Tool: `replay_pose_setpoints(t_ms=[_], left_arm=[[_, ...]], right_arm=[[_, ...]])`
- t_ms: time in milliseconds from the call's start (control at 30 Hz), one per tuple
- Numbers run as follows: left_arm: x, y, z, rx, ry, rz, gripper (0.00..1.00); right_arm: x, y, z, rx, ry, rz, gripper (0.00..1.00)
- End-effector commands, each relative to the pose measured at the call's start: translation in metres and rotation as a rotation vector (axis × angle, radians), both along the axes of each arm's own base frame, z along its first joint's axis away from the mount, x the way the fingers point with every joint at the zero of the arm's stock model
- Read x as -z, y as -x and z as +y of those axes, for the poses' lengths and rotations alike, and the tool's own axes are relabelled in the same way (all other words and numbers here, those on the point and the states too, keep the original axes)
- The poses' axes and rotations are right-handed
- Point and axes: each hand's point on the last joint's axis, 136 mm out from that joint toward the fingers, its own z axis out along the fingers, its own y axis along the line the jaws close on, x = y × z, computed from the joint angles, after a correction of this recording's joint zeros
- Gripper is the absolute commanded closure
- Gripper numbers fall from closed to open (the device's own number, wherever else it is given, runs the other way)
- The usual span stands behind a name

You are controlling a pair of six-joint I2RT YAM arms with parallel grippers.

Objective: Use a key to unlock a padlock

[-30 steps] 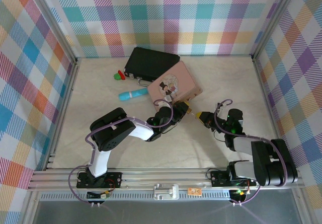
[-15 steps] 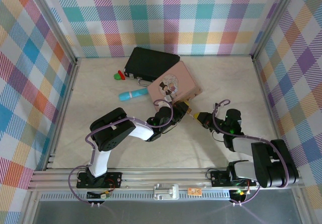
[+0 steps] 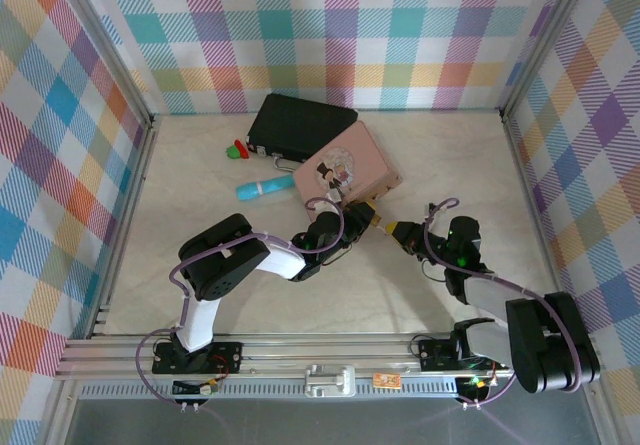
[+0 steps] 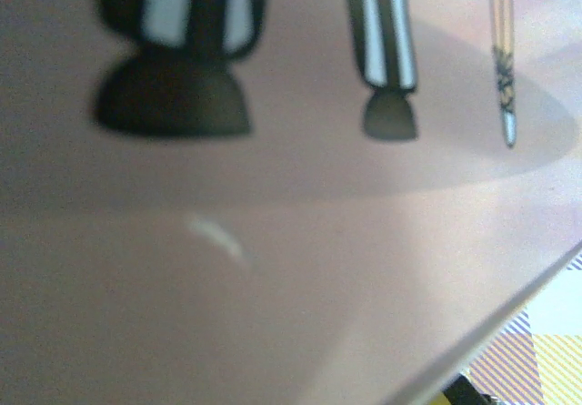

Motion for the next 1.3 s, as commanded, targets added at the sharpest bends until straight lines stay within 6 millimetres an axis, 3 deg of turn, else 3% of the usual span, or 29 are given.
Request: replay_pose_setpoints(t_ms=[0, 500, 800, 1267], left_arm=[[0.020, 0.007, -0.001, 0.019, 0.043, 0.116, 1.00], [0.014, 0.010, -0.007, 0.033, 0.065, 0.115, 1.00], [0.016, 0.009, -0.007, 0.029, 0.063, 0.118, 1.00], [0.013, 0.010, -0.006, 0.025, 0.073, 0.117, 1.00]], right_arm=[[-0.010, -0.007, -0.001, 0.011, 0.031, -0.048, 1.00], [-0.017, -0.016, 0.006, -0.014, -0.033, -0.088, 1.00], [-0.023, -0.007, 0.001, -0.002, 0.003, -0.095, 1.00], [-0.014, -0.011, 0.000, 0.022, -0.007, -0.064, 1.00]])
